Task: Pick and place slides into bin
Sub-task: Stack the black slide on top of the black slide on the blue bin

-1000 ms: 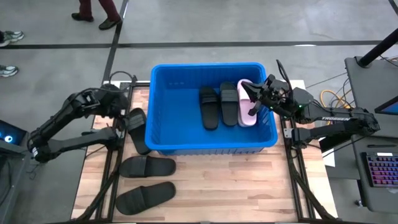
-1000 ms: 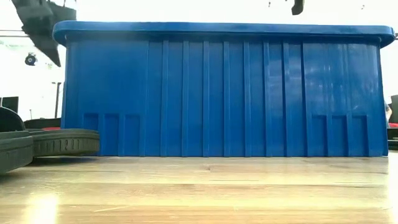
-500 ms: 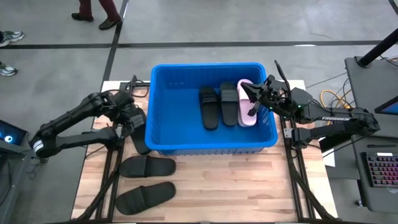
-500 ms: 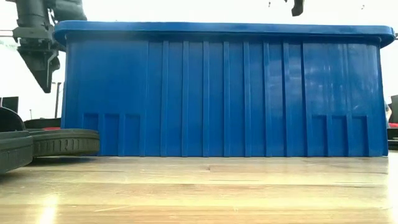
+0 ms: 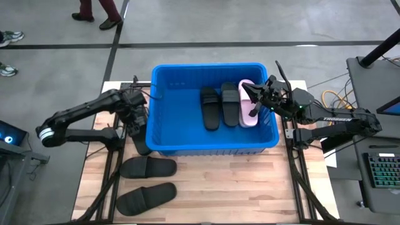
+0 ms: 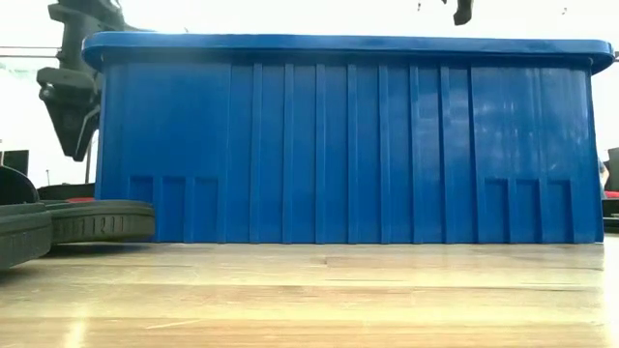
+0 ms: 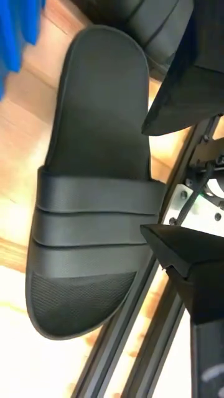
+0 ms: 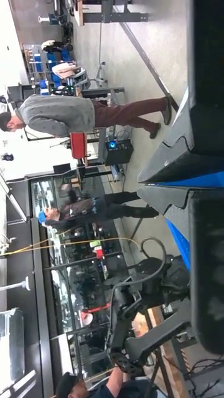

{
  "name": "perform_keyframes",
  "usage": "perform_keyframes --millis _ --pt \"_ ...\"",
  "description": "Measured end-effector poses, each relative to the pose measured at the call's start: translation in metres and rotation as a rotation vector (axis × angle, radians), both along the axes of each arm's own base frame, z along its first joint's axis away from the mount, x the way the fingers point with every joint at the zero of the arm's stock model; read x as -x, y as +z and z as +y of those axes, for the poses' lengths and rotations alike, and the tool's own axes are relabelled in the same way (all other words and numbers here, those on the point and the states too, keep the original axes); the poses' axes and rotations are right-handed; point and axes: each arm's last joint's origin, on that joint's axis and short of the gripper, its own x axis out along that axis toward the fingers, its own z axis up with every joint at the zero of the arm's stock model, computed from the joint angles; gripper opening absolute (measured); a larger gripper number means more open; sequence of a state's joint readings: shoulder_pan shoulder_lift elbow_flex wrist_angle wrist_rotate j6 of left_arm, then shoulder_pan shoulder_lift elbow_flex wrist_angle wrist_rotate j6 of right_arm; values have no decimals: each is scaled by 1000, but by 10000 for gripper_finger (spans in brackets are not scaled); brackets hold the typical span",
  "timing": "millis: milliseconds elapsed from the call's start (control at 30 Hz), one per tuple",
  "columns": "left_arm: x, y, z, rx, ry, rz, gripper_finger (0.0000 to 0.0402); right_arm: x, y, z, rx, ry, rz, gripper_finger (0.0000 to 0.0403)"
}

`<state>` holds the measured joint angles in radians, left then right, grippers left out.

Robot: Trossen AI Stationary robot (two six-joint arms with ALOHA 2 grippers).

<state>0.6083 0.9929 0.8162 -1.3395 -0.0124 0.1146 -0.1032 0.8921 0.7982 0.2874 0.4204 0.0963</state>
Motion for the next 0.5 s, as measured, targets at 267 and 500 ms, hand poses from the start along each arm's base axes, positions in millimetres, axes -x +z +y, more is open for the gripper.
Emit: perform_keyframes --millis 267,500 --pt "-14 -16 10 52 -24 100 230 0 0 0 3 -1 2 9" --pt "-31 -33 22 71 -88 149 230 0 0 0 2 -1 1 9"
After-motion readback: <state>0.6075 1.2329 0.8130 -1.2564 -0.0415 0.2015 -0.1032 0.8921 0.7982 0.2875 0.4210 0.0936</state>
